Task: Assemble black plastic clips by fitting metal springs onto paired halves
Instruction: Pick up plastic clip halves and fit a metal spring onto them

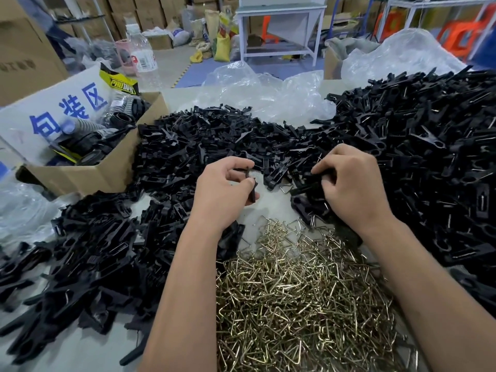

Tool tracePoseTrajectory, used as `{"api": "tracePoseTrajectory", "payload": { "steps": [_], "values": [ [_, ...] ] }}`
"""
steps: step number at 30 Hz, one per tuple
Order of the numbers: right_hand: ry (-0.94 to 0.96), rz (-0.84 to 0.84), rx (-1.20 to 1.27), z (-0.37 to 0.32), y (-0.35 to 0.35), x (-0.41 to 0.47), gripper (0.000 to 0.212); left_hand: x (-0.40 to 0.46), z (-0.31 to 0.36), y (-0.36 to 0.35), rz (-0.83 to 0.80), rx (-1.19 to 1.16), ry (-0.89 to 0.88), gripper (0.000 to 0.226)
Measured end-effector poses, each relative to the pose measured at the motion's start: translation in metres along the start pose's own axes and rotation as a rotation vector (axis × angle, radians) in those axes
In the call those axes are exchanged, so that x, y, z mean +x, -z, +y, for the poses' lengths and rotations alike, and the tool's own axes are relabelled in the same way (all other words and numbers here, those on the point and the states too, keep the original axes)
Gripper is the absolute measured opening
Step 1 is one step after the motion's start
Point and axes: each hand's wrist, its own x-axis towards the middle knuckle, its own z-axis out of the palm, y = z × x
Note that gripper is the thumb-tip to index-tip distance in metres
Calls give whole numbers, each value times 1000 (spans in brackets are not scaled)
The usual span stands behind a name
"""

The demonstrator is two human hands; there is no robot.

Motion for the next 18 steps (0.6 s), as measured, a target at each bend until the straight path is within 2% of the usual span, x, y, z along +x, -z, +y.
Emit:
{"api": "tracePoseTrajectory", "payload": {
  "steps": [5, 10, 18],
  "values": [
    [-18, 113, 197, -16, -1, 0, 16, -3, 4, -3, -113, -110, 32, 24],
    [-37, 56, 488, -43, -7, -5, 16, -5, 8, -5, -121, -230, 67, 25],
    [-72, 16, 617, -46, -16, -10, 16, -4, 7, -4, -118, -351, 116, 31]
  ]
}}
